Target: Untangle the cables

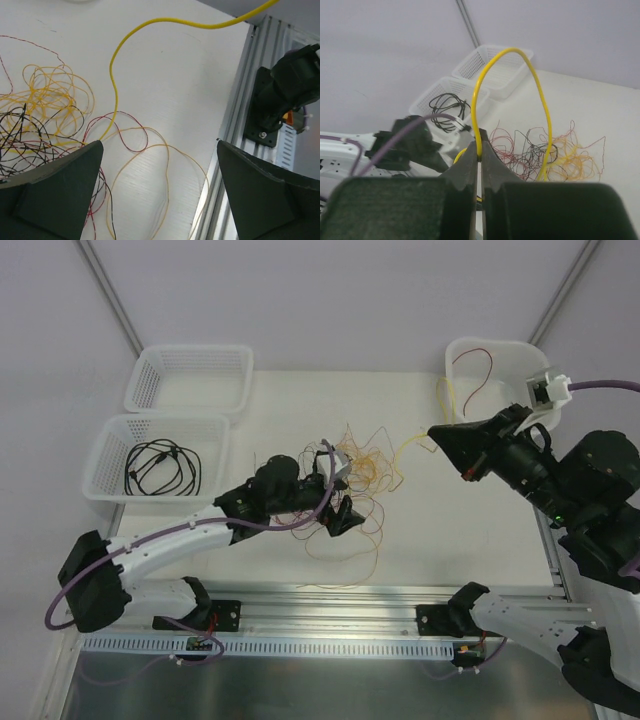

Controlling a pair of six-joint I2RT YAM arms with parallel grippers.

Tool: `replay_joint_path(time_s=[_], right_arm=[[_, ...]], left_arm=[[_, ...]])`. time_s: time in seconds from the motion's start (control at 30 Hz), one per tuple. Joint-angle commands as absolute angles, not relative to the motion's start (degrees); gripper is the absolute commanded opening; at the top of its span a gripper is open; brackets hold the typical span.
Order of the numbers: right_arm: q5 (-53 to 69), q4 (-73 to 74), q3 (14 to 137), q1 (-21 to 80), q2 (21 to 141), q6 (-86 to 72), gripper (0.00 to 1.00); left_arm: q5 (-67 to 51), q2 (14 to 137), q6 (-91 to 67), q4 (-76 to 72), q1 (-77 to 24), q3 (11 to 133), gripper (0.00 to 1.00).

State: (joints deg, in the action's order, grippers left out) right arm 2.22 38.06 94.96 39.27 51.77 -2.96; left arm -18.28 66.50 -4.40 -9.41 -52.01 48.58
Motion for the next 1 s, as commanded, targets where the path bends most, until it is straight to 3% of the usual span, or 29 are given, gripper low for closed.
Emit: replay_joint_path(time_s=[0.0, 0.23, 0.47, 0.53, 0.63, 0.67, 0.77, 0.8, 0.97], right_arm=[[3.9, 37.7, 97.5, 39.5, 50.5, -5.4, 0.01], [7.4, 35.6, 94.4, 39.4, 49.5, -8.3, 0.01], [8.4, 35.0, 92.0, 39.4, 48.2, -9.2, 0.01], [8.5, 35.1, 91.9, 39.4, 47.9, -9.1, 0.01], [8.3, 35.7, 91.6, 39.5, 47.6, -8.6, 0.01], [8.1, 35.9, 91.5, 39.4, 47.4, -8.4, 0.01], [7.2, 36.1, 90.7, 39.5, 46.7, -7.8, 0.01], [6.7, 36.0, 90.4, 39.5, 46.2, -7.6, 0.01], [-2.8, 38.2, 87.5, 39.5, 43.9, -5.1, 0.01]], left_arm=[[-13.8, 73.1, 1.0, -21.2, -54.5, 49.7, 0.99], [-3.4, 86.1, 6.4, -34.9, -57.5, 54.1, 0.99], [-3.5, 96.8, 7.0, -43.8, -57.5, 58.3, 0.96], [-2.4, 99.2, 7.1, -47.2, -57.5, 58.4, 0.88], [-1.4, 101.3, 6.3, -50.1, -57.5, 58.6, 0.65], [-1.7, 101.6, 6.1, -50.6, -57.5, 58.5, 0.43], [-3.2, 102.1, 4.7, -51.9, -57.5, 58.1, 0.21], [-3.4, 102.0, 4.4, -52.0, -57.5, 57.6, 0.03], [-3.2, 96.6, 2.9, -52.5, -57.5, 53.6, 0.00]])
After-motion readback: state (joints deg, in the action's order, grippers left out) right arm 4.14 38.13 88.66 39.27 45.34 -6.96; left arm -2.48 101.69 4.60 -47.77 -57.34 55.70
